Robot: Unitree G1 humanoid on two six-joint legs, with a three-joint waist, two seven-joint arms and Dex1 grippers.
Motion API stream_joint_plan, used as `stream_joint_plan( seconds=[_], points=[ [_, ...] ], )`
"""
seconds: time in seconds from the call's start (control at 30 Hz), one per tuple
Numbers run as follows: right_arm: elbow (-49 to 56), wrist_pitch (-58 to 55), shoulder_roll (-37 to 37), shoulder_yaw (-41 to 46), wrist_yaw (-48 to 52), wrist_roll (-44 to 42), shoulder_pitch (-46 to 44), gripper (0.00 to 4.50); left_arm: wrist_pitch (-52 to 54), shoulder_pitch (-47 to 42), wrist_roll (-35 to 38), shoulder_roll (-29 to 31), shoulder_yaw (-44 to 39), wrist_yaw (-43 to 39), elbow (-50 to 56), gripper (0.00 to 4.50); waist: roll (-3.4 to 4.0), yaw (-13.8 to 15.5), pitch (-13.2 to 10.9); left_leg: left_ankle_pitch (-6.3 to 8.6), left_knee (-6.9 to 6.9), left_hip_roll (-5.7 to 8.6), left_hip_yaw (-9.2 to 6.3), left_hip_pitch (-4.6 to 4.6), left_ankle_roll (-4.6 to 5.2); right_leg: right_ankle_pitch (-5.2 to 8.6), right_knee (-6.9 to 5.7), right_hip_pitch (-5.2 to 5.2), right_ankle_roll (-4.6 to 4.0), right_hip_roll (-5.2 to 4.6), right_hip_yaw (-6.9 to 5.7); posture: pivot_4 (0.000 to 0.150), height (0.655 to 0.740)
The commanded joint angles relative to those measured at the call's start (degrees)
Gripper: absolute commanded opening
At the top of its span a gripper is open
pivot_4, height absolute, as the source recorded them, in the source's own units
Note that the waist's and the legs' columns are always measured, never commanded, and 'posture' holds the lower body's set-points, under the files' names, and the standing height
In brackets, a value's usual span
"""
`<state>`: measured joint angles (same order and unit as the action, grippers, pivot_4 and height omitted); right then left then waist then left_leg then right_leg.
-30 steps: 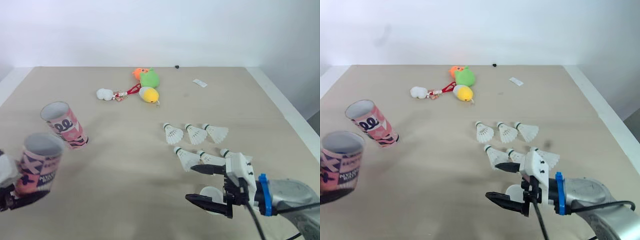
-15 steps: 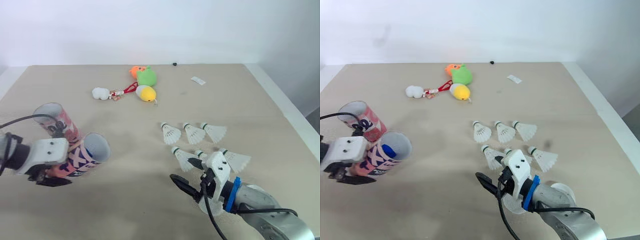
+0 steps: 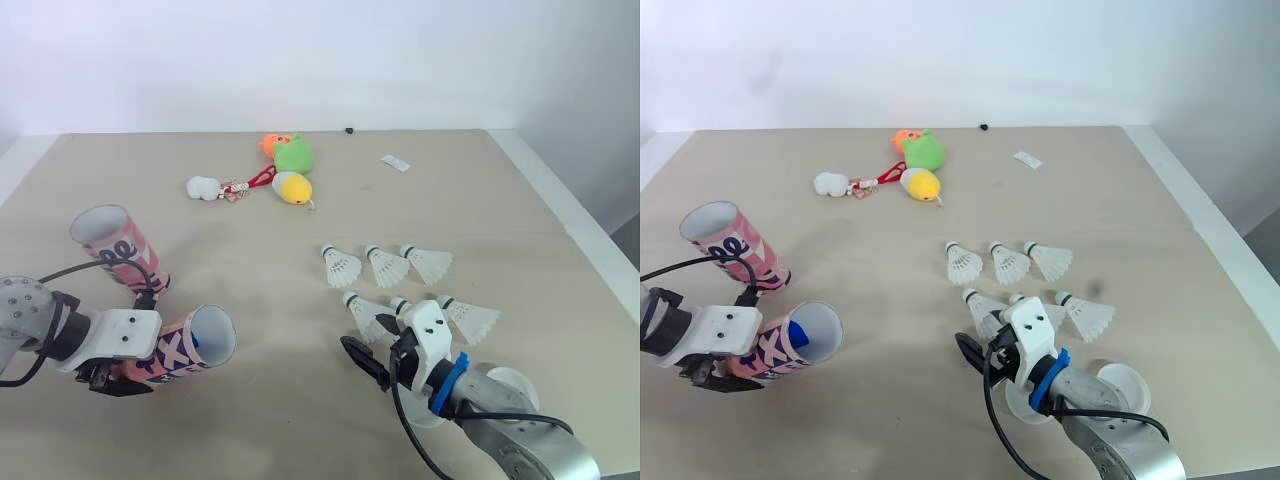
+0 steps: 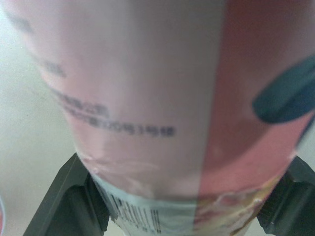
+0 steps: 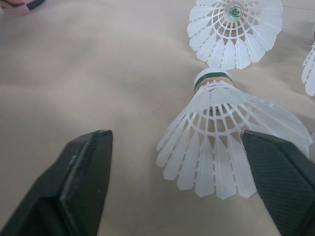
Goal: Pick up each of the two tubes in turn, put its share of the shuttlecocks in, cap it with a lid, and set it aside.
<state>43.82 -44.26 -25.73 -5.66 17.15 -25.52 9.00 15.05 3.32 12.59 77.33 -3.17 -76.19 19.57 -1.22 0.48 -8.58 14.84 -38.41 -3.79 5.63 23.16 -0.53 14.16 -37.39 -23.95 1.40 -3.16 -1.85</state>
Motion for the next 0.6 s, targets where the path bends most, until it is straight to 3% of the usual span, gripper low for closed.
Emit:
stream_joint_plan(
  seconds=[0.03,0.17,0.2,0.4,0.6],
  points=[
    [0.4,1.5,1.2,-0.2,-0.4,0.6,-0.5,2.13,0.1,0.1,-2.2,-1.3,2.2,0.9,-0.3,2.98,0.09,0.0,0.1,-0.02,0.00,0.00,0.02,-0.01,0.01,-0.01,0.00,0.00,-0.03,0.00,0.01,0.150,0.7400],
    [0.0,1.7,1.8,-0.4,-0.4,1.0,-0.6,0.22,0.7,-1.4,-2.8,-2.5,3.3,1.0,-0.2,2.98,0.40,0.1,0.2,-0.11,-0.01,0.02,0.09,-0.03,0.05,-0.05,0.00,0.02,-0.10,-0.04,0.05,0.150,0.7400],
    [-0.1,1.8,1.9,-0.4,-0.3,1.2,-0.6,0.06,0.8,-1.7,-2.9,-2.7,3.5,0.9,0.0,2.98,0.41,0.1,0.2,-0.14,-0.02,0.04,0.11,-0.04,0.08,-0.06,0.00,0.03,-0.10,-0.07,0.06,0.150,0.7400],
    [0.8,2.7,0.7,0.9,1.9,0.8,1.3,0.06,3.3,-3.7,-2.9,-3.6,4.5,0.5,1.7,2.98,0.49,0.2,0.3,-0.29,-0.03,0.13,0.14,-0.05,0.22,-0.17,0.00,0.04,-0.08,-0.14,0.13,0.150,0.7400],
    [3.8,9.0,-4.2,6.7,12.7,-5.3,2.4,0.06,5.5,-6.3,-3.7,-4.1,6.2,0.2,2.2,2.98,0.50,0.3,0.3,-0.32,-0.06,0.24,0.12,-0.05,0.27,-0.24,0.01,0.07,0.04,-0.21,0.27,0.150,0.7400]
  ],
)
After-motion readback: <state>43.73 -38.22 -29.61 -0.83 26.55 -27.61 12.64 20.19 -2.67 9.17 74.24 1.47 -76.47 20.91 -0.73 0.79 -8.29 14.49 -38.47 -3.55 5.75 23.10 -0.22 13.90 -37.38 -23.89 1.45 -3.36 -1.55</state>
